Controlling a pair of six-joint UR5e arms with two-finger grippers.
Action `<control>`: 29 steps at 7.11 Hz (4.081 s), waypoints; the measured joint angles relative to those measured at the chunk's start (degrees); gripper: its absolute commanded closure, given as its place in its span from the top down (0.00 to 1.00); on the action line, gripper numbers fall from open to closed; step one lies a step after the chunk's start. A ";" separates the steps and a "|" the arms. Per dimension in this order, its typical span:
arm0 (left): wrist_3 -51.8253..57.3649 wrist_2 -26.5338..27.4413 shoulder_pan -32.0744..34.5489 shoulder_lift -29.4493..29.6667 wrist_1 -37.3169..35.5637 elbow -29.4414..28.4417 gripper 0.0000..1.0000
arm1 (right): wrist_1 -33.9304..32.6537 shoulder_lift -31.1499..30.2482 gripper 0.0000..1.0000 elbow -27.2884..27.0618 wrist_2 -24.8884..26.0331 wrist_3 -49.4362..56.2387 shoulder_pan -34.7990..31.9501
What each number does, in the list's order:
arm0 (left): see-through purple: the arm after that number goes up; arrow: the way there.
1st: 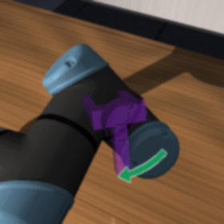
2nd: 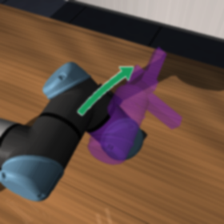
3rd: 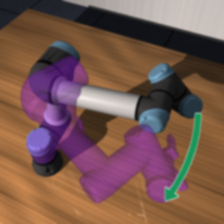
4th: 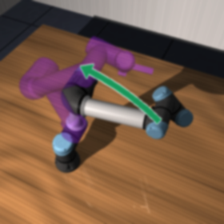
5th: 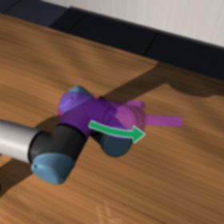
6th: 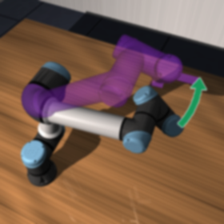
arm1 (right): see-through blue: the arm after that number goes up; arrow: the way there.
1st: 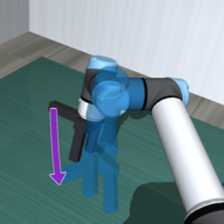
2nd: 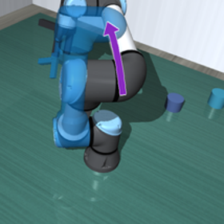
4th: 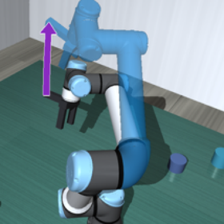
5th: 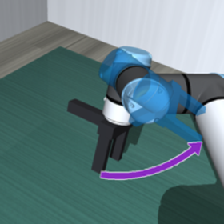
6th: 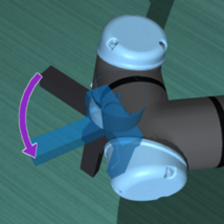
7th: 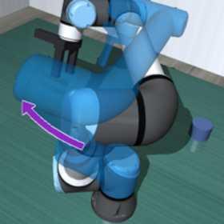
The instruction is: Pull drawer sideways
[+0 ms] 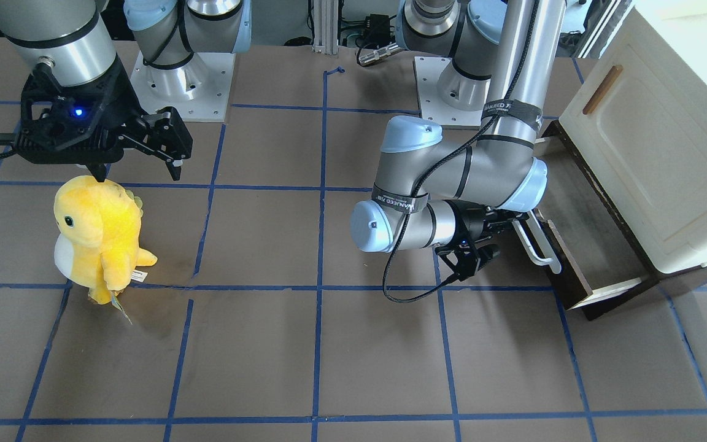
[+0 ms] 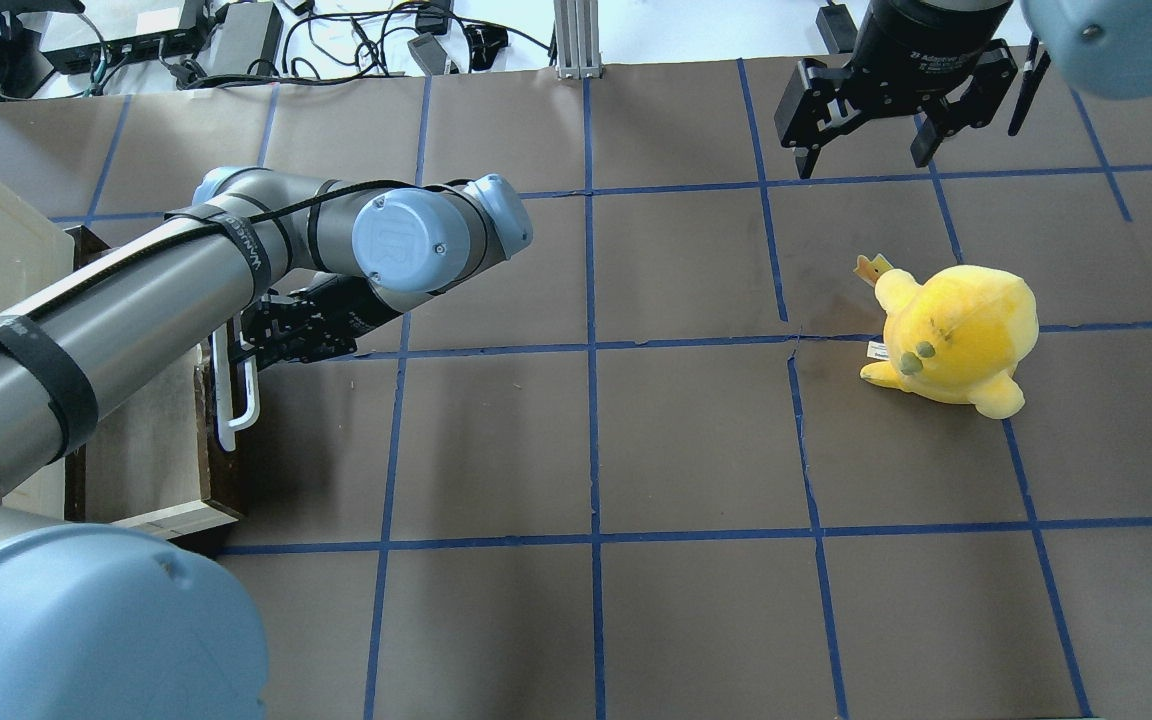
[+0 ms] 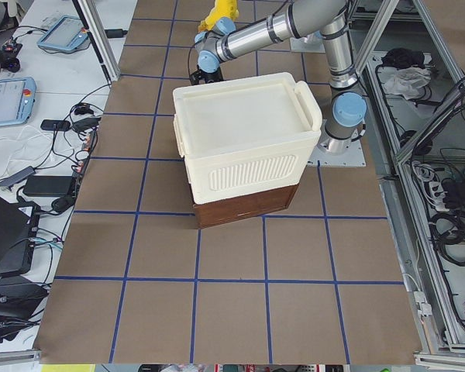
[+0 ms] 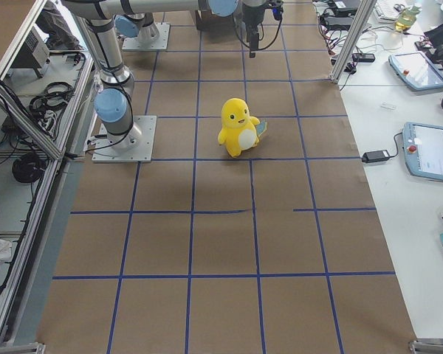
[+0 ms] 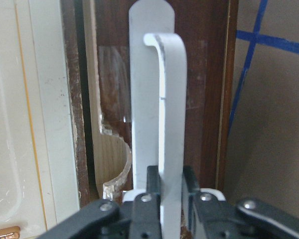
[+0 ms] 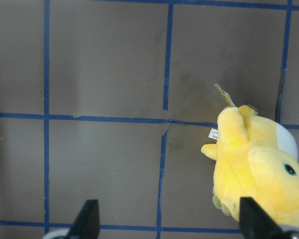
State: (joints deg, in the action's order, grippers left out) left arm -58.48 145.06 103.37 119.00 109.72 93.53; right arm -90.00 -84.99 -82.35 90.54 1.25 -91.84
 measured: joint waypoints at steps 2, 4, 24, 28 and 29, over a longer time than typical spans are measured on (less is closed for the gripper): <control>0.08 0.17 0.06 0.07 -0.45 0.04 1.00 | 0.00 0.00 1.00 0.00 0.01 0.01 0.00; 1.73 0.03 0.26 -0.50 -1.64 -0.36 1.00 | 0.00 0.00 1.00 0.00 0.01 -0.01 0.00; 59.25 -47.38 -14.35 -28.96 -12.80 -7.19 1.00 | 0.00 0.00 1.00 0.00 0.03 -0.01 0.00; 60.36 -61.33 -13.58 -29.32 -16.42 -3.95 1.00 | 0.00 0.00 1.00 0.00 0.02 -0.02 0.00; 60.63 -60.29 -13.45 -29.99 -16.19 -3.92 1.00 | 0.00 0.00 1.00 0.00 0.00 -0.02 0.00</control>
State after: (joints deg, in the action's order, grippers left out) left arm 2.15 84.78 89.92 89.01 93.54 89.61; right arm -90.00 -84.99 -82.35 90.54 1.23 -91.85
